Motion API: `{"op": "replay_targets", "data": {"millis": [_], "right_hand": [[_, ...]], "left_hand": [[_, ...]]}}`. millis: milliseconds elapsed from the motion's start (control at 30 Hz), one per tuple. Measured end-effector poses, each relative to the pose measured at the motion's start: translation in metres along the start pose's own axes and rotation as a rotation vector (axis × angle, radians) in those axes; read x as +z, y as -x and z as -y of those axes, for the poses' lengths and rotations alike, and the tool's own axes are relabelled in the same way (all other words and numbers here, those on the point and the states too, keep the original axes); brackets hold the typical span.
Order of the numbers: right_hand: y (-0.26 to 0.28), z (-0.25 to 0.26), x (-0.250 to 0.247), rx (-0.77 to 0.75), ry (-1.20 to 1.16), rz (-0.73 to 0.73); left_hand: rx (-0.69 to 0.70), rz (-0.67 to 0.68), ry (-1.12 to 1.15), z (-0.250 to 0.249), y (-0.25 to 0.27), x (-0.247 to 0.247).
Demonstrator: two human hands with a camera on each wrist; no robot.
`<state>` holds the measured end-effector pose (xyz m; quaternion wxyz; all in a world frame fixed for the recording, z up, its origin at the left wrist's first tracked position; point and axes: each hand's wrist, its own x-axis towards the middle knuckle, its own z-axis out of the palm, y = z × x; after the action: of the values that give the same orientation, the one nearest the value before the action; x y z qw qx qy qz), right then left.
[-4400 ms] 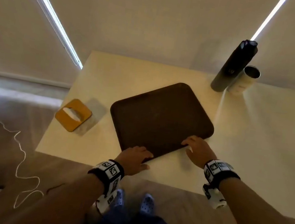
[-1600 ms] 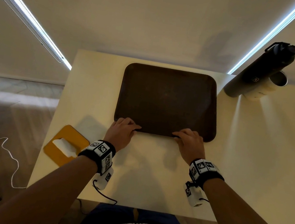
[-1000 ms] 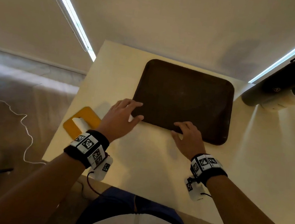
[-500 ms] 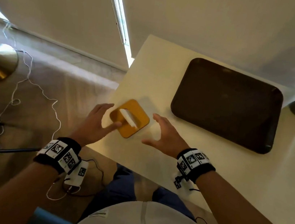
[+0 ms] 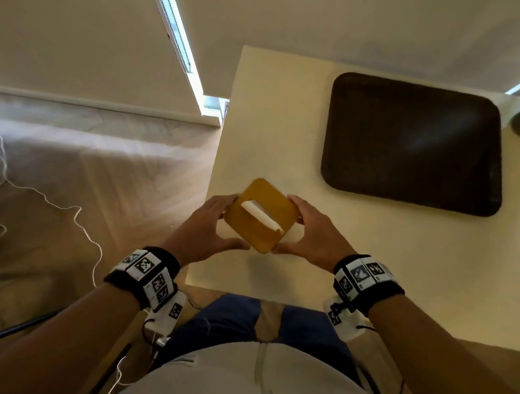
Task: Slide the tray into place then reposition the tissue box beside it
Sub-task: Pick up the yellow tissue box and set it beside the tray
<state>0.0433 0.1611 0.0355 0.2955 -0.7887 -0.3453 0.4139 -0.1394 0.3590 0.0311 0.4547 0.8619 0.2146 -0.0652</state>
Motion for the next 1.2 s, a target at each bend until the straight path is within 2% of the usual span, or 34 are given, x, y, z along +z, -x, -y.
{"op": "replay_targets", "data": {"millis": [200, 533, 767, 966, 1200], "right_hand": [[-0.026, 0.021, -0.031, -0.035, -0.021, -0.043], [-0.143, 0.052, -0.116, -0.099, 0.019, -0.13], [-0.207, 0.051, -0.154, -0.076, 0.078, -0.144], [-0.234, 0.041, -0.167, -0.042, 0.076, -0.139], [-0.237, 0.035, -0.17, -0.026, 0.006, -0.122]], "left_hand": [[0.024, -0.03, 0.038, -0.008, -0.036, -0.026], [0.063, -0.029, 0.044, -0.026, -0.174, -0.104], [-0.016, 0.016, 0.032, -0.022, -0.25, -0.127], [-0.029, 0.04, 0.023, -0.019, -0.285, -0.13], [-0.04, 0.088, 0.058, -0.017, -0.294, -0.134]]}}
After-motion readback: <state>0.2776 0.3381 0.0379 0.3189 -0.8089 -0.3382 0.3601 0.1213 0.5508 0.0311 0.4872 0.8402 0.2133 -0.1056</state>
